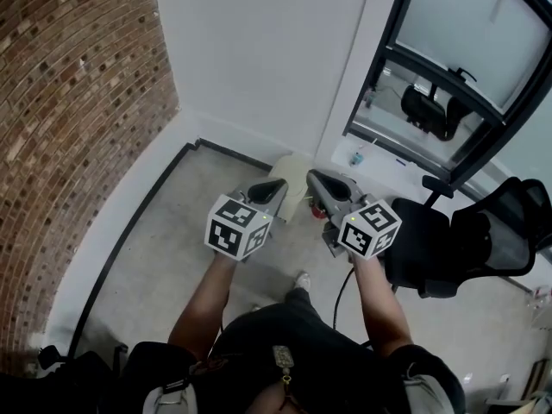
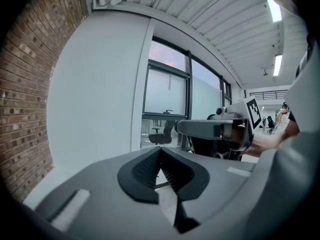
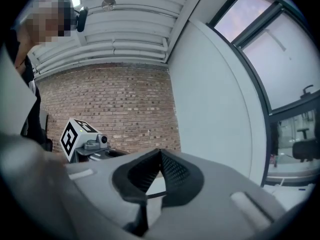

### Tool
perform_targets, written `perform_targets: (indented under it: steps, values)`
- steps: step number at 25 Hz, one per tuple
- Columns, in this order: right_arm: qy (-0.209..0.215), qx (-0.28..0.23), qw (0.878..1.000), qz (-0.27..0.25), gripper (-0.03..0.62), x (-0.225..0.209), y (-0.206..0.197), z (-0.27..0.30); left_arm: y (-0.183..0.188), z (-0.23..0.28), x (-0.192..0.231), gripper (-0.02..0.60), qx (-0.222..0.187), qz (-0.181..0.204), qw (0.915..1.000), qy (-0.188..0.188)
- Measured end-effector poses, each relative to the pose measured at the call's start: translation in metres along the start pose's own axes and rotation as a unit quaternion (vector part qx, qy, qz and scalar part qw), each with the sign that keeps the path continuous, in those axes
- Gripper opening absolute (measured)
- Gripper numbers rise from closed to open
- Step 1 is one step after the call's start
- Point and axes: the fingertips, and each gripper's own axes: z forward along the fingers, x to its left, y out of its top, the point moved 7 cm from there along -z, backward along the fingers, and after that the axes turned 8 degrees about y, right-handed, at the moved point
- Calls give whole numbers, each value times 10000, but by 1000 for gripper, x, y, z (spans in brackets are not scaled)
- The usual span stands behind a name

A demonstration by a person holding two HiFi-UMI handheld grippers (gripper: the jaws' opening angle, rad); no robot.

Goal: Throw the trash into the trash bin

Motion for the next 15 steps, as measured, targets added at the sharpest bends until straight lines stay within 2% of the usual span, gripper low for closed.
perform_targets:
  steps: [15]
  values:
    - [-159,-7,9999,11,3,0,4,0,7,-6,1,6,-37,99,9999,64]
